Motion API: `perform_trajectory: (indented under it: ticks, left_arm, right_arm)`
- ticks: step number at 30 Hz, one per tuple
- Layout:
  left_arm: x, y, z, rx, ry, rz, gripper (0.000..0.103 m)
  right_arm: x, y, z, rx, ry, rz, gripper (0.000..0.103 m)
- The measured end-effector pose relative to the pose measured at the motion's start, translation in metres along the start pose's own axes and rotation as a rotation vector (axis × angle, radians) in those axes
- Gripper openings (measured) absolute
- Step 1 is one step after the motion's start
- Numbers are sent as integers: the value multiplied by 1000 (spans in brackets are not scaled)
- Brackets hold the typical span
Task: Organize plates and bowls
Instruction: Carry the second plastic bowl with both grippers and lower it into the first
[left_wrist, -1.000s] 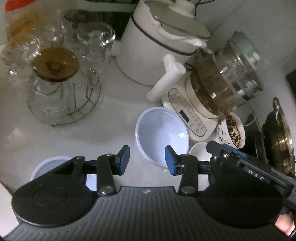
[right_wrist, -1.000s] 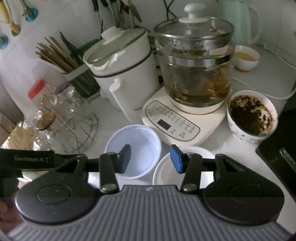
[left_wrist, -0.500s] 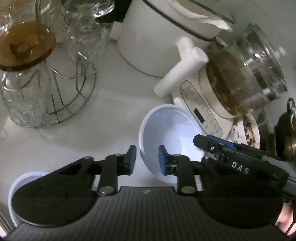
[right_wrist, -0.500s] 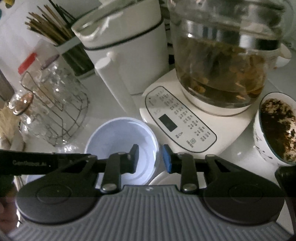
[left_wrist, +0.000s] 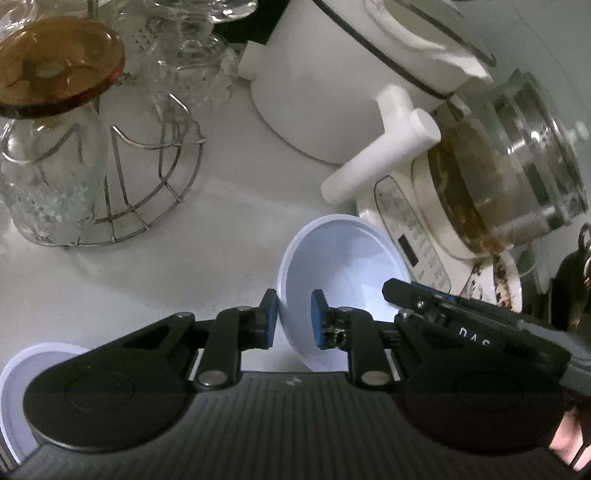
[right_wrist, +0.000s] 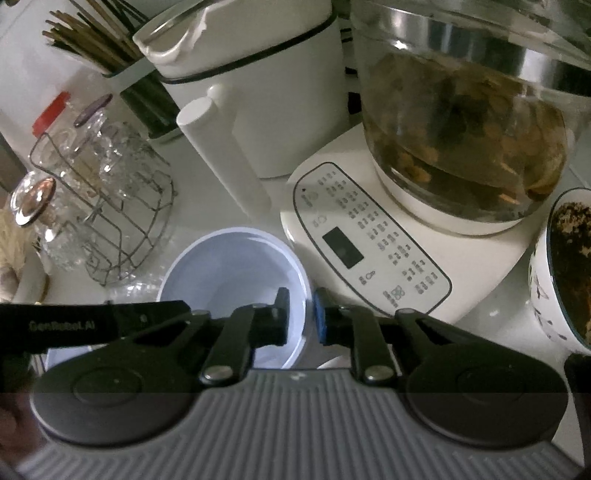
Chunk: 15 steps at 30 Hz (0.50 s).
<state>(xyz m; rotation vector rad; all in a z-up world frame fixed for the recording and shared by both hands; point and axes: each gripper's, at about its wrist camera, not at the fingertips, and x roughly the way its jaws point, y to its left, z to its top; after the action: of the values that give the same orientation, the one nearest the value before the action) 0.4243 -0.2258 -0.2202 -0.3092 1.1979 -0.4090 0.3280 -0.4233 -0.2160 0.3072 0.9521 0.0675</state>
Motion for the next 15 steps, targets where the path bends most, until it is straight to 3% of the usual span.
perform_trajectory:
  ticks: [7,15]
  left_arm:
    - [-14,-11,3,28,-20,-3,22]
    - [-39,-18,-4,-11,-32,0,23]
  right_arm:
    - [-15,0,5,9,-24,4,16]
    - [-45,9,7,8,-72,16,16]
